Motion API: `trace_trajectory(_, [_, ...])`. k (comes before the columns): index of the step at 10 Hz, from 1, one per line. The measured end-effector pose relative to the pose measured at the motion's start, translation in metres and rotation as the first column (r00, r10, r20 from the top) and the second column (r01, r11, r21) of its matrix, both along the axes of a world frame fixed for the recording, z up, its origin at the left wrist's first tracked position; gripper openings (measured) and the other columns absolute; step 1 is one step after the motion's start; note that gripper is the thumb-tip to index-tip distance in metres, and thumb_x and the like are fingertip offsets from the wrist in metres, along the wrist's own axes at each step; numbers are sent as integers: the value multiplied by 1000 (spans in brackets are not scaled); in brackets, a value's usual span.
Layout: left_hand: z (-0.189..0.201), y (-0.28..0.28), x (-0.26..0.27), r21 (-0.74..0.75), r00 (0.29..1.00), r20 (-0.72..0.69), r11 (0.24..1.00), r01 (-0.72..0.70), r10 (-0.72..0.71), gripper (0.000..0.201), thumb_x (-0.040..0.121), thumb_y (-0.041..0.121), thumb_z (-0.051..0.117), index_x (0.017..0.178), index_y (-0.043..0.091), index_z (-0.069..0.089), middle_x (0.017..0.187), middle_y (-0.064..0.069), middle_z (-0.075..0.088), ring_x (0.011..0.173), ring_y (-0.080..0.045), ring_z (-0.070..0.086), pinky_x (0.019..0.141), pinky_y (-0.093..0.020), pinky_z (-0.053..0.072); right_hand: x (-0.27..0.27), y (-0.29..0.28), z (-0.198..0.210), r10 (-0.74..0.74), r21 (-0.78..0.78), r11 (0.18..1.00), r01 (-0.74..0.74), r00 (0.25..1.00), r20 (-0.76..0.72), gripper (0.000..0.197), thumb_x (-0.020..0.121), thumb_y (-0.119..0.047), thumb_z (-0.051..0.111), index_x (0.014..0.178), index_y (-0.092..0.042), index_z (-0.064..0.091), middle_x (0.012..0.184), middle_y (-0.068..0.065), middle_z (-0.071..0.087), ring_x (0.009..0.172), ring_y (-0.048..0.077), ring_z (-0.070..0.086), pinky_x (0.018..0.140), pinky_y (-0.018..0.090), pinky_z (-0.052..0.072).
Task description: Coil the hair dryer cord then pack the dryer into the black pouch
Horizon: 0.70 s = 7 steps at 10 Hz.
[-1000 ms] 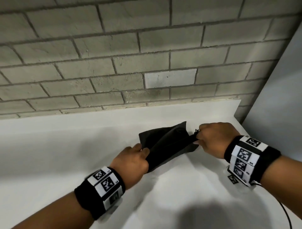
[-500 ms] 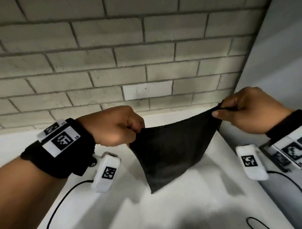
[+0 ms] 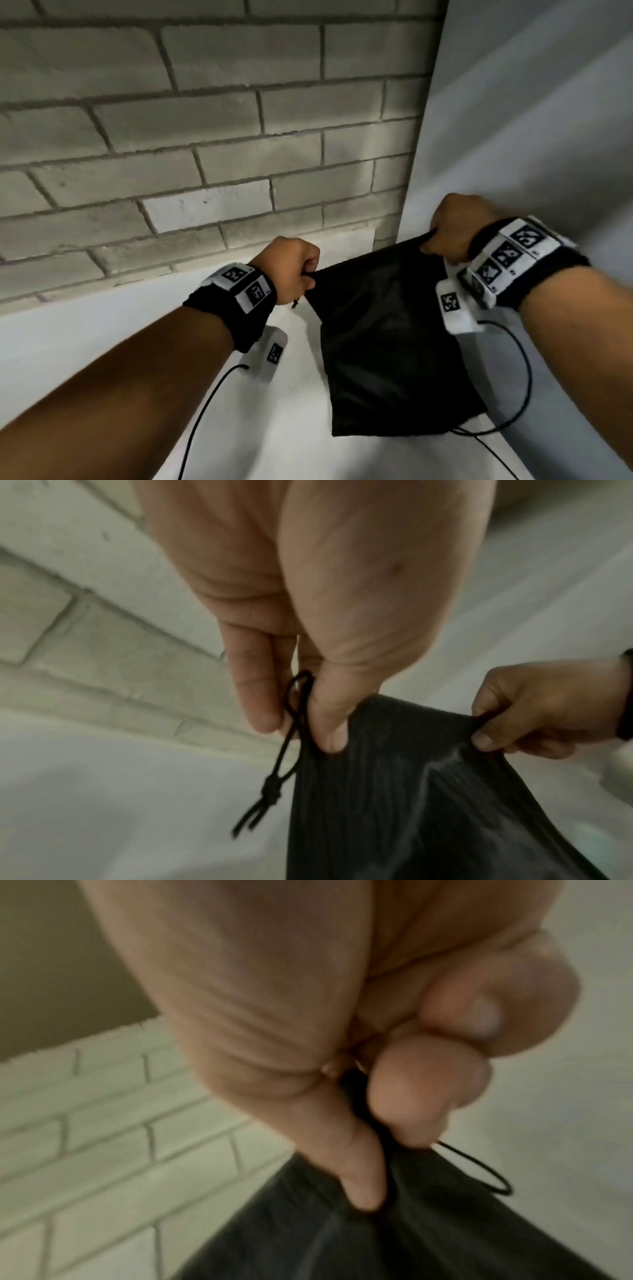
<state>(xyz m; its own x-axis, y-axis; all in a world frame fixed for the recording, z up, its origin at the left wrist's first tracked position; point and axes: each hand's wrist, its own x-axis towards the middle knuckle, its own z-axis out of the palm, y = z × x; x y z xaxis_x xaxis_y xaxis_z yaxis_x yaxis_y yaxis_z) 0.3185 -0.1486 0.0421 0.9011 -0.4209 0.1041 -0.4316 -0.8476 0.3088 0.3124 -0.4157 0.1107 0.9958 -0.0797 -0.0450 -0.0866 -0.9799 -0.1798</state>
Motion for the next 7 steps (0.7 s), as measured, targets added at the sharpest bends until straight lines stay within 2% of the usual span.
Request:
trace_trajectory(1, [-29,-12,32,-57,994,-6,993,-107,107,13,74,6,70,73,12,58,79,-4,65,73,-22,54,55,-24,31,35,1,-29,-67,-54,996,70,997,47,23,78,-24,72,88,-4,67,91,13,70,90,31,69,63,27,42])
trace_trajectory(2, [-48,-20,55,-158,973,-20,960,-230,230,7,76,4,69,77,8,63,80,-8,67,74,-25,56,58,-23,34,64,-3,-54,-123,-118,984,132,989,80,26,81,-26,70,68,-7,56,102,13,74,96,30,70,67,27,46])
trace_trajectory(3, [-58,-27,71,-227,953,-33,926,-301,301,7,78,6,69,79,9,63,76,-5,62,72,-23,54,58,-23,34,77,-9,-69,-120,19,993,119,982,148,24,83,-25,66,95,-6,72,108,11,73,101,30,68,85,28,53])
trace_trajectory(4, [-67,-29,85,-290,933,-63,888,-357,355,4,83,8,66,82,11,63,76,-5,61,72,-26,57,55,-22,36,68,-4,-83,-204,349,934,73,912,357,37,77,-17,67,113,-15,66,106,12,73,99,32,68,88,30,52])
trace_trajectory(5, [-77,-27,93,-331,911,-75,852,-406,405,6,87,13,62,92,10,62,86,-8,66,77,-29,62,62,-25,40,40,22,-109,-54,300,953,-46,948,315,54,75,-32,66,127,-26,51,117,12,64,105,36,63,88,36,53])
trace_trajectory(6, [-85,-19,89,-378,907,-23,836,-397,420,25,86,24,67,103,9,58,101,-11,68,87,-33,65,71,-29,44,3,49,-144,121,-25,992,-127,980,-158,76,75,-62,55,143,-49,23,158,2,18,143,41,23,105,58,38])
trace_trajectory(7, [-86,-6,65,-467,895,1,791,-395,447,36,84,32,71,110,10,59,104,-9,68,83,-24,66,77,-23,39,-8,54,-168,139,-84,976,-199,876,-462,80,81,-60,56,143,-59,6,161,-9,-25,146,40,-21,100,80,20])
